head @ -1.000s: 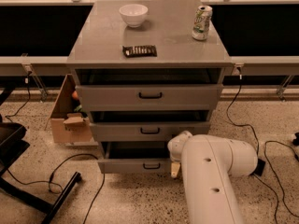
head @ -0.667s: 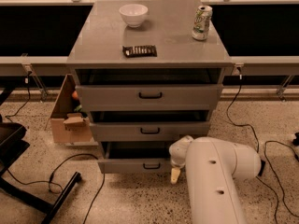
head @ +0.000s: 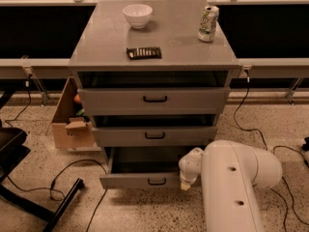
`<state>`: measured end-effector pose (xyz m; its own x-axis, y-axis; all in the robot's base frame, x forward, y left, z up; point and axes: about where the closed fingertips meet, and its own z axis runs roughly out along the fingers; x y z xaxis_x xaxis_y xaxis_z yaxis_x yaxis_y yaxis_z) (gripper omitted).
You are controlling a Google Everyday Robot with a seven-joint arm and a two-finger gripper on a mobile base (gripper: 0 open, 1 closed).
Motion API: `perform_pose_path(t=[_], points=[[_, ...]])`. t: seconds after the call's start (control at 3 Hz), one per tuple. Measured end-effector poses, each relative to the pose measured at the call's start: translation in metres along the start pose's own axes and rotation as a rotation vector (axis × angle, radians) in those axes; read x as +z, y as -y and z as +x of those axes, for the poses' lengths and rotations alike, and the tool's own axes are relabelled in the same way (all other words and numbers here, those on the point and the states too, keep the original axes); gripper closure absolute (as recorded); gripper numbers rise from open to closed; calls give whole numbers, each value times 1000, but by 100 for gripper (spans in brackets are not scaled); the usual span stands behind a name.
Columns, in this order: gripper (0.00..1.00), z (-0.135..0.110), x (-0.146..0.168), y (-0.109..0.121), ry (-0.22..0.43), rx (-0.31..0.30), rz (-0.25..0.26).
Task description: Open bottom drawer
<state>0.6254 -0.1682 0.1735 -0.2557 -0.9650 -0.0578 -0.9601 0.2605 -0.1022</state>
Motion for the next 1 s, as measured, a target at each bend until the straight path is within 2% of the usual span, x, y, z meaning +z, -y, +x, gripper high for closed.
perform_pose_path(t=[0.67,1.0], points=[[98,0,-11,1,0,0,0],[100,2,-13,1,0,0,0]])
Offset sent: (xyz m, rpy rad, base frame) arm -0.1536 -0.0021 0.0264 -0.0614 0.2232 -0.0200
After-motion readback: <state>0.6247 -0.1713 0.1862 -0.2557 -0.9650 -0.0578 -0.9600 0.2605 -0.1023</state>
